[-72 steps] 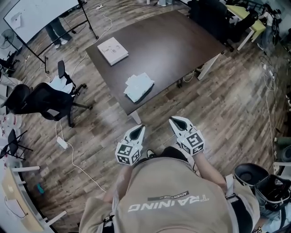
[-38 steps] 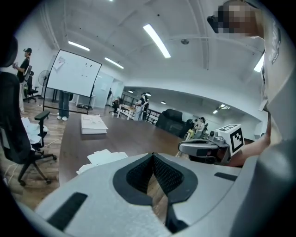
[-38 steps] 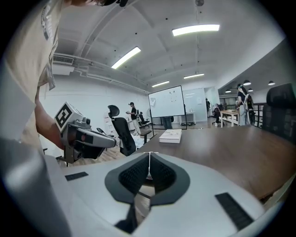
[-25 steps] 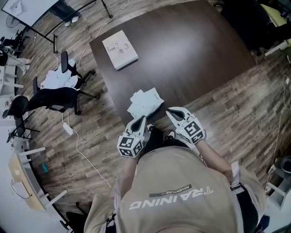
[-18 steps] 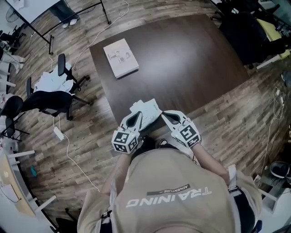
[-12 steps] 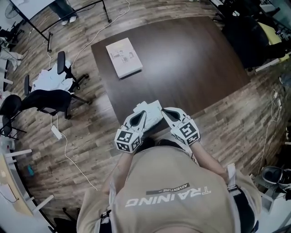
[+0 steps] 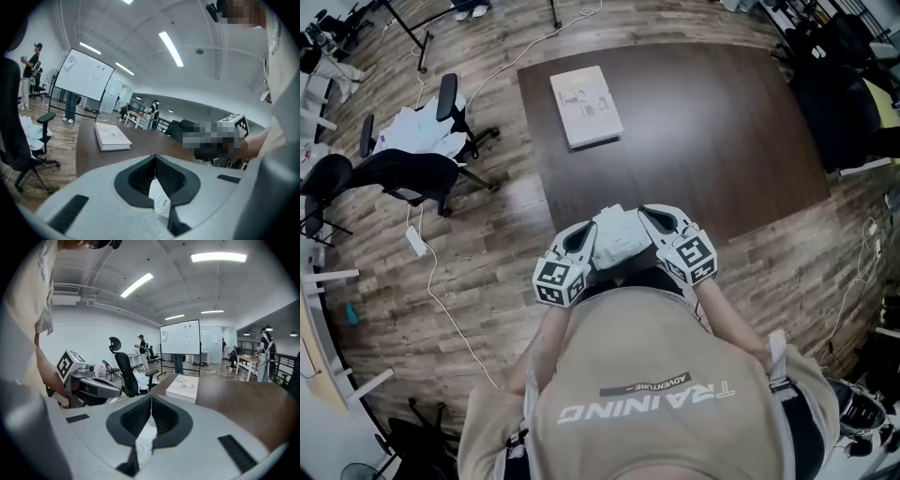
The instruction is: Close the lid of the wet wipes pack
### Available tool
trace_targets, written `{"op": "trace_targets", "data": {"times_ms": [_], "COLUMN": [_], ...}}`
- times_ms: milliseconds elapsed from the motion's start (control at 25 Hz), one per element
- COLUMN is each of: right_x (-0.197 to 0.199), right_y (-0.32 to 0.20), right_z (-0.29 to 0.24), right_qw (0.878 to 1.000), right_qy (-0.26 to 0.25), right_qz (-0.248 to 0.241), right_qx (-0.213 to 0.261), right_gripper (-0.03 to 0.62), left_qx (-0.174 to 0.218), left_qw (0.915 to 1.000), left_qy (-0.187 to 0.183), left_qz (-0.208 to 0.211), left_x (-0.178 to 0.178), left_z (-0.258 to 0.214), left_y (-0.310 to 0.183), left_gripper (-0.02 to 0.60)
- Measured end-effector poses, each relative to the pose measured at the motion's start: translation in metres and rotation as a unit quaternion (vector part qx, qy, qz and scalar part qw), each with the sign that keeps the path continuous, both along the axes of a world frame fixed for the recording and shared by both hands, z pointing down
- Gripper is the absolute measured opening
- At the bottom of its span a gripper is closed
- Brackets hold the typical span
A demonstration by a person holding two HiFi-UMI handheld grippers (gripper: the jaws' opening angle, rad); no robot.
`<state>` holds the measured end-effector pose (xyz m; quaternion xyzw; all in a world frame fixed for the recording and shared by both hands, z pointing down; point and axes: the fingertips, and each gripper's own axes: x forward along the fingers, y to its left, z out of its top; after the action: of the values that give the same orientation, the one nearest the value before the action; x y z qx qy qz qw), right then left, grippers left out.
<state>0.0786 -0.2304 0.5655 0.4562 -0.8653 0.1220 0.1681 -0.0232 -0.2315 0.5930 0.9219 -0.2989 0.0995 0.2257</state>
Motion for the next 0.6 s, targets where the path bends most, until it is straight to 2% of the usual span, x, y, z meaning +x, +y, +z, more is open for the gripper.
{"op": "trace_targets", "data": {"times_ms": [280, 600], "right_x": [-0.011, -0.003], "right_y": [-0.026, -0.039], "right_z": [0.016, 0.028], "right_qw": [0.996, 0.985], "right_qy": [-0.013, -0.024], "right_qz": [-0.084, -0.164], "right_qx": [-0.028, -0.053], "right_gripper": [0.015, 0.015], "left_qx": [0.01, -0.001], "left_qw": [0.9986, 0.9919], "left_qy": [-0.02, -0.042], "left_qz": [-0.048, -0.12], "left_x": [0.002, 0.012], "left_z": [-0.008, -0.01], "left_y": [-0.002, -0.013], "left_gripper": [0.009, 0.009]}}
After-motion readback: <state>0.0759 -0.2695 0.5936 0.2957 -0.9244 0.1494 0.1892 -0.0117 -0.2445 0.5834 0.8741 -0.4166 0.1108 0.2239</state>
